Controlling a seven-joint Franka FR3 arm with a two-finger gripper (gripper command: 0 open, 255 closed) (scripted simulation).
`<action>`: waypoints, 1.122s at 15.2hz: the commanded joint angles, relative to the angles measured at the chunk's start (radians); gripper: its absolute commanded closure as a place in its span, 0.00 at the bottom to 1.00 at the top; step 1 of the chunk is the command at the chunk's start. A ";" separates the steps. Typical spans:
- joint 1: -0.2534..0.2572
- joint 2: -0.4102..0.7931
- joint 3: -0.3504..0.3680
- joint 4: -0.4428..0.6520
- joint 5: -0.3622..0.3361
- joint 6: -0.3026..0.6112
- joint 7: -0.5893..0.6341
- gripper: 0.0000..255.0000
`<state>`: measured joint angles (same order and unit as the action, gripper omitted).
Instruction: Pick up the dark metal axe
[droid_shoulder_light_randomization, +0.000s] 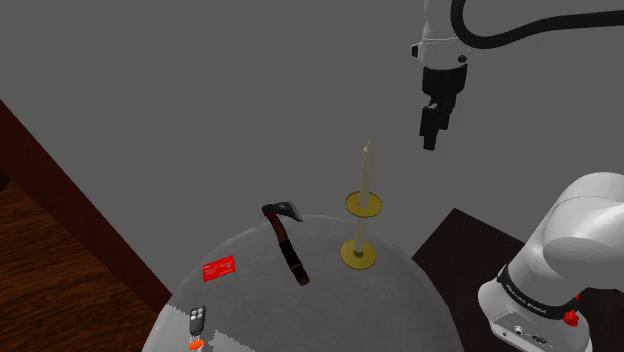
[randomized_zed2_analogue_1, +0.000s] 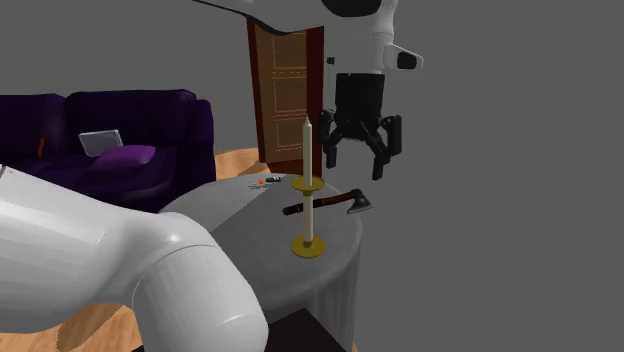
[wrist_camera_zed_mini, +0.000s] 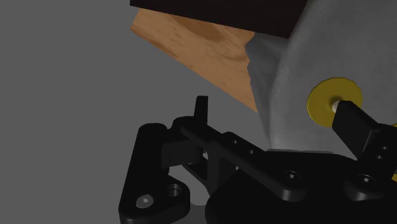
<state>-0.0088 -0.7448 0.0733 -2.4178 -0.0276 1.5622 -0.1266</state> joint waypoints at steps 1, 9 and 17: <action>0.000 0.000 0.000 0.000 0.000 0.000 0.000 0.00; 0.031 0.113 0.127 -0.087 0.127 0.232 0.212 0.00; 0.045 0.330 0.259 -0.077 0.201 0.485 0.416 0.00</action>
<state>0.0393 -0.4509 0.3178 -2.5081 0.1706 2.0159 0.2644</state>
